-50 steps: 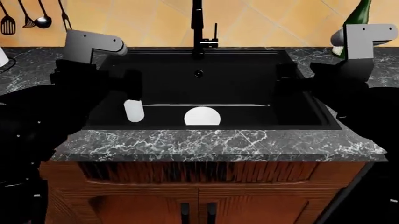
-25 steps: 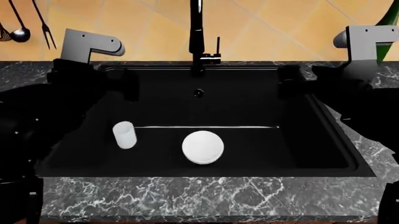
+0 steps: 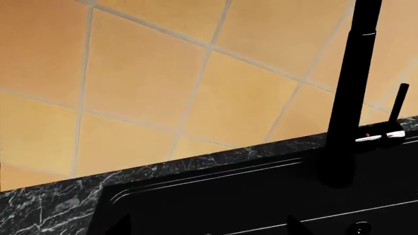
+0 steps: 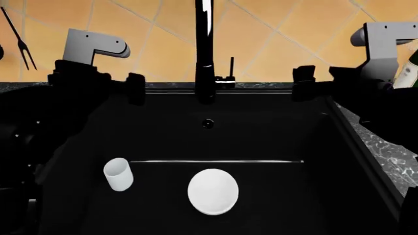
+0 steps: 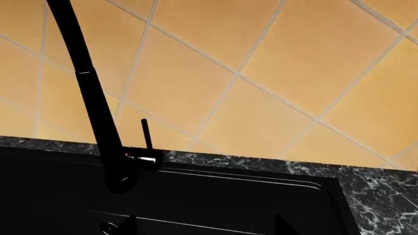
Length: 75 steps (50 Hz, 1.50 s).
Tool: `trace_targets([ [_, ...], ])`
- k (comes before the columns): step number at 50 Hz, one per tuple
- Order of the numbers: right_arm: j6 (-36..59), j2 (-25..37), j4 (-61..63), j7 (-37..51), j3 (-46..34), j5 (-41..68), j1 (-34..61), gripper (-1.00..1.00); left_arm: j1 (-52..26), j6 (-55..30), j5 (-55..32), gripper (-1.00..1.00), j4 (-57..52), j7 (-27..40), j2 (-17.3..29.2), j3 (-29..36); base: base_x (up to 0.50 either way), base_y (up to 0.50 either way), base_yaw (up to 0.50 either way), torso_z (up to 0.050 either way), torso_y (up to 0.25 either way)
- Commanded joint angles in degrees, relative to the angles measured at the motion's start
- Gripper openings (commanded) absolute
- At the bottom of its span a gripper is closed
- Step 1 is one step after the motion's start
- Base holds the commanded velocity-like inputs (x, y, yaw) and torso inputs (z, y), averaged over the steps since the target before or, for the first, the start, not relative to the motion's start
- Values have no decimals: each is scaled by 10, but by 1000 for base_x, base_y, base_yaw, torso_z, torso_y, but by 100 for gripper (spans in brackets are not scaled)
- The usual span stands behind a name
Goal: Pick the cup and bowl from the sink and place them on the counter for drying.
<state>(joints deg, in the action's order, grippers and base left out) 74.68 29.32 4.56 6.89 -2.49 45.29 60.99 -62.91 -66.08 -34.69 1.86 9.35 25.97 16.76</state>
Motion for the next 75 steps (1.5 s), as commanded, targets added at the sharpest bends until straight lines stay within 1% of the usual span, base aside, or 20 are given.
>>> trace_targets([
  [1, 11, 1, 4, 5, 1, 8, 7, 100, -8, 0, 0, 100, 3, -1, -2, 5, 383, 0, 0, 0, 0],
  [15, 24, -7, 5, 23, 30, 27, -8, 100, -10, -20, -7, 100, 3, 2, 1, 8, 217, 0, 0, 0, 1],
  [17, 23, -8, 4, 26, 33, 28, -13, 100, -9, -50, -27, 100, -5, 10, -2, -16, 0, 0, 0, 0, 0],
  [24, 21, -6, 5, 26, 33, 30, -23, 100, 7, -105, -37, 100, -65, 46, 9, -13, 0, 0, 0, 0, 0],
  [25, 22, -5, 5, 27, 34, 30, -24, 100, 12, -140, -55, 100, -64, 57, -2, -37, 0, 0, 0, 0, 0],
  [28, 32, -4, 8, 32, 39, 36, -19, 100, 20, -197, -81, 100, -92, 63, -1, -42, 0, 0, 0, 0, 0],
  [29, 38, -5, 13, 36, 45, 41, -22, 100, 29, -237, -117, 100, -94, 94, -25, -98, 0, 0, 0, 0, 0],
  [31, 42, -5, 16, 39, 48, 45, -29, 100, 31, -238, -191, 100, -86, 172, -15, -113, 0, 0, 0, 0, 0],
  [33, 41, -5, 15, 38, 46, 46, -32, 100, 37, -236, -202, 100, -96, 192, -6, -107, 0, 0, 0, 0, 0],
  [34, 40, -6, 14, 38, 47, 47, -32, 100, 34, -239, -279, 100, -57, 270, -1, -109, 0, 0, 0, 0, 0],
  [35, 38, -7, 12, 39, 49, 46, -32, 100, 35, -224, -262, 100, -83, 265, 15, -74, 0, 0, 0, 0, 0],
  [36, 40, -7, 11, 39, 48, 47, -33, 100, 42, -234, -285, 100, -72, 286, 4, -99, 0, 0, 0, 0, 0],
  [39, 40, -6, 14, 40, 48, 49, -33, 100, 61, -212, -274, 100, -87, 301, 11, -82, 0, 0, 0, 0, 0],
  [40, 39, -6, 13, 40, 48, 49, -34, 100, 72, -213, -283, 100, -74, 314, 3, -104, 0, 0, 0, 0, 0],
  [41, 37, -6, 12, 39, 46, 48, -36, 100, 77, -194, -268, 100, -74, 309, 4, -89, 0, 0, 0, 0, 0],
  [47, 39, -3, 15, 41, 46, 52, -42, 100, 85, -214, -299, 100, -39, 331, -13, -118, 0, 0, 0, 0, 0],
  [48, 40, -3, 15, 41, 46, 52, -41, 100, 86, -205, -287, 100, -35, 318, -9, -95, 0, 0, 0, 0, 0],
  [51, 37, -5, 19, 44, 48, 54, -41, 100, 94, -207, -299, 100, -10, 331, -23, -107, 0, 0, 0, 0, 0],
  [64, 31, -3, 21, 43, 47, 61, -58, 100, 94, -117, -231, 100, 70, 270, -18, -43, 0, 0, 0, 0, 0],
  [75, 20, 1, 23, 43, 47, 61, -68, 100, 84, -87, -203, 100, 108, 262, -4, -31, 0, 0, 0, 0, 0],
])
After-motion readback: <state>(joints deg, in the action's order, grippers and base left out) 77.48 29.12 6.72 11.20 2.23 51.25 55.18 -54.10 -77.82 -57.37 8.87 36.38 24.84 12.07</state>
